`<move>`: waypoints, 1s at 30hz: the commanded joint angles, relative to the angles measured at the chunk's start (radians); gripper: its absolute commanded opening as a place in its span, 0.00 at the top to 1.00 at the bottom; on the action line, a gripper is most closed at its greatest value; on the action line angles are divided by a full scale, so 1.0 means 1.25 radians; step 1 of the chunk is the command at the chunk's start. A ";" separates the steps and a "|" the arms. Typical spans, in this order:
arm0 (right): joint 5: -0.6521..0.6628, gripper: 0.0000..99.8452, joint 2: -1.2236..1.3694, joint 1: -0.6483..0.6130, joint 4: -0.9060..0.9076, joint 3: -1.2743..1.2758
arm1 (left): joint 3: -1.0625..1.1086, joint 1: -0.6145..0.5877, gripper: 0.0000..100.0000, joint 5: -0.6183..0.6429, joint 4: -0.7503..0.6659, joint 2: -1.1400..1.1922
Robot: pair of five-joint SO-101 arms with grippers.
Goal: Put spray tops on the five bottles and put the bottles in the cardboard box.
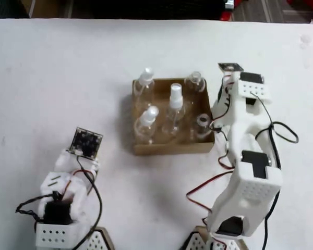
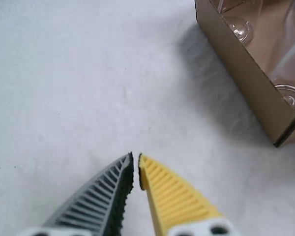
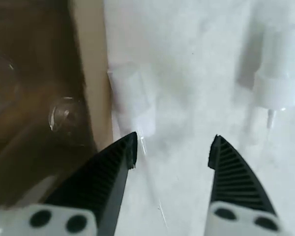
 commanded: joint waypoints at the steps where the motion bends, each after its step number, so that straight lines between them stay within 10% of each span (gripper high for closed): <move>1: -0.016 0.79 -0.040 -0.024 -0.035 0.018 | -0.001 0.010 0.98 -0.007 0.002 -0.009; 30: -0.077 0.79 -0.047 -0.072 -0.101 0.064 | -0.001 0.010 0.98 -0.007 0.002 -0.009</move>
